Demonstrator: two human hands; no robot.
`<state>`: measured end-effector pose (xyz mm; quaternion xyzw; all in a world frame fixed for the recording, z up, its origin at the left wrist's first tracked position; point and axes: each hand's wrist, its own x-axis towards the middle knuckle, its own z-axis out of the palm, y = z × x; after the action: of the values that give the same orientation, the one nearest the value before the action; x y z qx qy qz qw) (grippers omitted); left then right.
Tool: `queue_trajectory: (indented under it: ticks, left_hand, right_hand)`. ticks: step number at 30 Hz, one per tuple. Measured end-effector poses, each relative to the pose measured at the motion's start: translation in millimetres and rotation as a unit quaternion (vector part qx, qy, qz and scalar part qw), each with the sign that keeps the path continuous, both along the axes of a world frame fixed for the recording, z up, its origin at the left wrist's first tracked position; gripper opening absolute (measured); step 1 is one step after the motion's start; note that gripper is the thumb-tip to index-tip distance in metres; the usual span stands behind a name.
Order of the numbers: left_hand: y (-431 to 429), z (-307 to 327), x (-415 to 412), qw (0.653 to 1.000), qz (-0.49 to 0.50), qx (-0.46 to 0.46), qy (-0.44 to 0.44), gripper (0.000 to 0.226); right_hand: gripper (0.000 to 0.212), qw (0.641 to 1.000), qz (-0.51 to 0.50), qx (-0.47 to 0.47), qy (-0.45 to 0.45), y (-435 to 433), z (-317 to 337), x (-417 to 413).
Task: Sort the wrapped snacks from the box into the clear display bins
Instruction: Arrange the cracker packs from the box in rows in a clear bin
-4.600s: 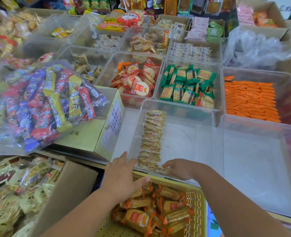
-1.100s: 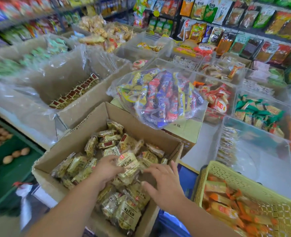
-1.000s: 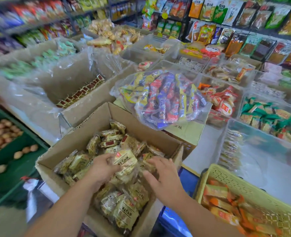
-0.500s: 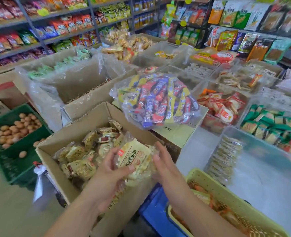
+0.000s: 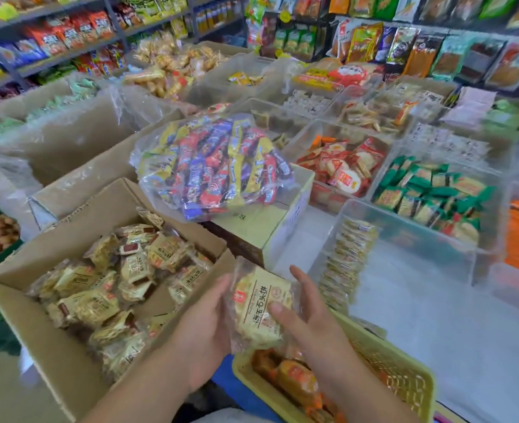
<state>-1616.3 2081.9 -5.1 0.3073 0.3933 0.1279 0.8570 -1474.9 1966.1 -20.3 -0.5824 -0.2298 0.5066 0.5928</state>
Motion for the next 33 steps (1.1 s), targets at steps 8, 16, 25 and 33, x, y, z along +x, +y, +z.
queue_trajectory:
  ticks: [8, 16, 25, 33]
  left_hand:
    - [-9.1, -15.0, 29.1, 0.987, 0.022, 0.148, 0.062, 0.023]
    - [-11.3, -21.7, 43.0, 0.941, 0.009, 0.313, 0.130, 0.018]
    - [-7.9, -29.7, 49.8, 0.871, -0.064, 0.449, 0.191, 0.043]
    - [1.2, -31.2, 55.2, 0.958, 0.049, 0.263, 0.100, 0.015]
  right_hand:
    - [0.054, 0.970, -0.106, -0.068, -0.206, -9.5, -26.4, 26.3]
    - [0.095, 0.939, -0.037, -0.107, -0.326, -10.5, -16.2, 27.0]
    - [0.037, 0.944, -0.038, -0.095, -0.314, -20.7, -17.0, 53.2]
    - [0.039, 0.905, -0.122, -0.174, -0.368, -55.4, -44.3, 137.1]
